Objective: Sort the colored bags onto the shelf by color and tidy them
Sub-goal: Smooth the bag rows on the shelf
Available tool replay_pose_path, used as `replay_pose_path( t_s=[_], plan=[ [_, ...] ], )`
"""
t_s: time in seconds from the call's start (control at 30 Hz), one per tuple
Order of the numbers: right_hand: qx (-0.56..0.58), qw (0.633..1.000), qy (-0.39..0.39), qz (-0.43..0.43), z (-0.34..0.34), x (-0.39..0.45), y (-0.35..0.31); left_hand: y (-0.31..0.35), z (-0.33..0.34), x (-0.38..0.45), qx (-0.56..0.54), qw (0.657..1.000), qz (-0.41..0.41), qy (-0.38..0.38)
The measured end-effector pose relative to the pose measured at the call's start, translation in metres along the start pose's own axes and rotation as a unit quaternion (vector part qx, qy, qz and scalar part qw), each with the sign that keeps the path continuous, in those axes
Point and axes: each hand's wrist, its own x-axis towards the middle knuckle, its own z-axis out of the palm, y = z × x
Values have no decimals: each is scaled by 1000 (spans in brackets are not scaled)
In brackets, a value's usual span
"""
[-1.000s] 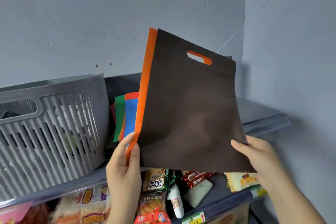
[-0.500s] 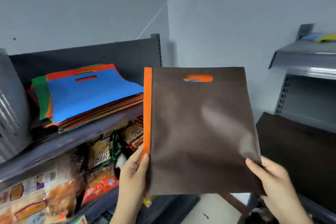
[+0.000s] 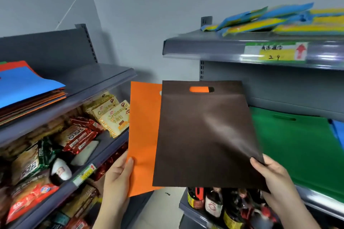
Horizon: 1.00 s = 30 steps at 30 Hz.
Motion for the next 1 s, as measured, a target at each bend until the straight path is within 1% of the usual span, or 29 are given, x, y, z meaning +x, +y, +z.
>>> replay_pose_path(
  t_s=[0.13,0.23,0.37,0.47,0.57,0.67,0.83,1.0],
  plan=[
    [0,998,55,-13,-45,-14,-25,-4,27,-8,-8,1000,4,-4],
    [3,997,76,-30,-72,-18,-36,-6,35,-11,-14,1000,15,10],
    [5,994,104,-39,-91,-19,-44,-7,36,-5,-11,999,25,46],
    [5,991,123,-43,-97,-14,-48,-5,41,-1,7,998,31,51],
    [0,990,140,-35,-99,-3,-51,-3,46,7,1,998,39,51],
    [-24,987,155,-32,-96,13,-48,0,38,22,18,997,44,53],
    [-84,982,170,-26,-72,38,-41,11,17,60,29,995,64,74],
    [-154,966,207,-26,-38,67,-31,22,-5,104,28,996,54,57]
  ],
)
